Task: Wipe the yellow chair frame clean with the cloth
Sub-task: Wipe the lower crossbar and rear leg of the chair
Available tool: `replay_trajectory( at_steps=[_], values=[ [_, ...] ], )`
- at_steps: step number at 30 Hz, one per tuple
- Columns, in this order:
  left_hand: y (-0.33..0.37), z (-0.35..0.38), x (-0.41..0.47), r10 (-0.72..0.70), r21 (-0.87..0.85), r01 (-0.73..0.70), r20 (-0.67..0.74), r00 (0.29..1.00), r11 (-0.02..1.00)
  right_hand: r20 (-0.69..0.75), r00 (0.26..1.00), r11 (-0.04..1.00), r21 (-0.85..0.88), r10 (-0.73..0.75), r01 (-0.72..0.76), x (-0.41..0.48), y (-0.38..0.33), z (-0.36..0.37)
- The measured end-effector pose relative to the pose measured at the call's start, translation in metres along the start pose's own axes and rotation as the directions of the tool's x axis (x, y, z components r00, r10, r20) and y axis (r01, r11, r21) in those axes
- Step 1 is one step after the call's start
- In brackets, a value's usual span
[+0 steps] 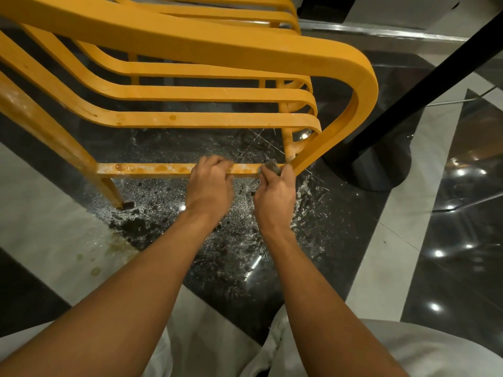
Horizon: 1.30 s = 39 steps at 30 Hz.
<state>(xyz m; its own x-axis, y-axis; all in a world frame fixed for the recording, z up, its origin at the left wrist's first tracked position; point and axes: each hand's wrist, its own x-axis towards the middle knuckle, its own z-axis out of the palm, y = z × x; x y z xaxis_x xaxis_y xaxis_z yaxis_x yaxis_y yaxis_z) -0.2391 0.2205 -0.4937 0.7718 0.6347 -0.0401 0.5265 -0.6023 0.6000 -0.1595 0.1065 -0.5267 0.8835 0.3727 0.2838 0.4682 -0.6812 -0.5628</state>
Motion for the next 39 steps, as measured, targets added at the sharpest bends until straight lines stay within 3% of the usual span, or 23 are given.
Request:
replay_trajectory(
  at_steps=[3, 7, 11, 15, 19, 23, 28, 32, 36, 39],
  values=[
    [-0.004, 0.001, 0.003, 0.002, -0.017, -0.002, 0.015, 1.0, 1.0, -0.051, 0.994, 0.995, 0.029, 0.097, -0.096, 0.006, 0.005, -0.002],
    [-0.006, 0.0, 0.002, -0.001, -0.017, 0.002, 0.013, 1.0, 1.0, 0.035, 0.998, 0.999, -0.027, -0.045, 0.046, -0.001, -0.005, -0.002],
    [-0.006, -0.002, 0.003, -0.013, -0.029, 0.014, 0.025, 1.0, 0.999, -0.012, 0.996, 0.996, -0.019, 0.083, -0.084, 0.009, -0.001, -0.006],
    [-0.005, -0.004, 0.002, -0.004, -0.021, 0.004, 0.024, 1.0, 1.0, 0.009, 0.999, 0.996, -0.078, -0.032, 0.033, -0.002, -0.013, -0.003],
    [-0.003, -0.007, 0.003, -0.042, -0.047, 0.045, 0.045, 0.998, 0.998, -0.031, 0.999, 0.997, -0.071, 0.028, -0.03, 0.004, -0.008, -0.001],
    [-0.005, -0.009, -0.003, -0.038, -0.011, 0.038, 0.009, 0.999, 0.999, 0.051, 0.997, 0.996, -0.065, -0.057, 0.06, 0.004, -0.014, 0.0],
    [-0.016, -0.009, -0.007, -0.018, 0.069, 0.02, -0.021, 1.0, 0.997, 0.032, 0.998, 0.997, -0.054, 0.058, -0.057, 0.014, -0.005, -0.001],
    [-0.016, -0.009, -0.006, -0.041, 0.061, 0.041, -0.006, 0.999, 0.997, 0.117, 0.991, 0.998, 0.001, -0.063, 0.064, 0.011, -0.004, -0.004],
    [-0.016, -0.011, -0.006, -0.062, 0.033, 0.062, 0.0, 0.998, 0.998, 0.077, 0.994, 0.997, 0.02, 0.071, -0.073, 0.02, -0.001, -0.004],
    [-0.015, -0.012, -0.008, -0.062, 0.02, 0.062, -0.003, 0.998, 0.998, 0.109, 0.993, 0.999, 0.007, -0.04, 0.04, 0.012, -0.013, -0.002]
  ],
)
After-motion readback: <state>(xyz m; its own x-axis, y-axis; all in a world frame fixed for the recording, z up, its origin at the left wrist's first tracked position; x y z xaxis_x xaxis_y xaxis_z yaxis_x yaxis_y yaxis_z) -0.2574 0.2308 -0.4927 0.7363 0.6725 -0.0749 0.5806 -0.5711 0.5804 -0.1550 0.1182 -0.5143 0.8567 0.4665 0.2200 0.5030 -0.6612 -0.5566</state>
